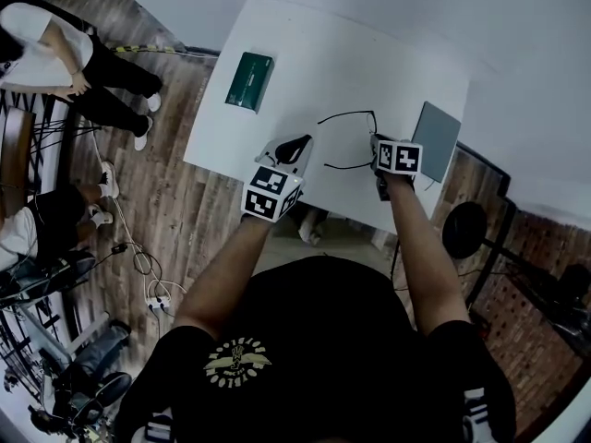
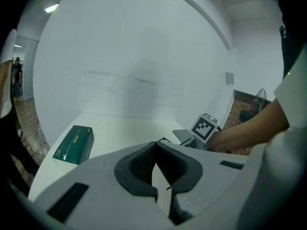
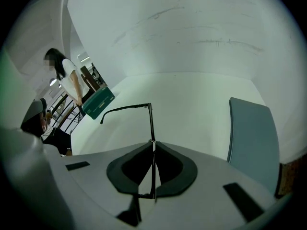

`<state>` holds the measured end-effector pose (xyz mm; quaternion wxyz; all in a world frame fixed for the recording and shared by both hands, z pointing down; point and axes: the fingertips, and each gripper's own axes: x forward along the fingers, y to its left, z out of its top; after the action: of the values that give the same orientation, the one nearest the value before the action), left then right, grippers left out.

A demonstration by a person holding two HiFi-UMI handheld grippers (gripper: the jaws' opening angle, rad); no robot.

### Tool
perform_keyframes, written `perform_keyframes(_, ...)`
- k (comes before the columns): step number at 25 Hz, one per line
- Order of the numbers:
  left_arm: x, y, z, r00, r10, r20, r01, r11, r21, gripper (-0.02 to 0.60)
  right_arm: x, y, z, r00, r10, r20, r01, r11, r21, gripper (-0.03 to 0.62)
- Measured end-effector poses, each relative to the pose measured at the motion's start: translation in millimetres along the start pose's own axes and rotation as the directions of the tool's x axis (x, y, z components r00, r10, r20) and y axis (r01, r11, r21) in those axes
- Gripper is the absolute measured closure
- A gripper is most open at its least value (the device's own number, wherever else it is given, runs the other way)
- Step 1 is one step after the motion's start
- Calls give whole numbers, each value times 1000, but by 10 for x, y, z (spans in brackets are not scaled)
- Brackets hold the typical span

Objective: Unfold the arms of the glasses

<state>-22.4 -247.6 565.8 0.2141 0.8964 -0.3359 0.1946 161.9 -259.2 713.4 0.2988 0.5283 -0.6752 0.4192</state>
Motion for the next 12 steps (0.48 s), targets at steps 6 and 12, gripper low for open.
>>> perform_keyframes(6,18,25,-45,1000,-6,-12,6,1000,-4,575,119,-2,23,999,-32,-32,31,999,-27,576)
perform_keyframes(12,-6,19,21,1000,-15,-5,16,1000,19,575,139,66,38,999,-28,-21,27,998,-51,531)
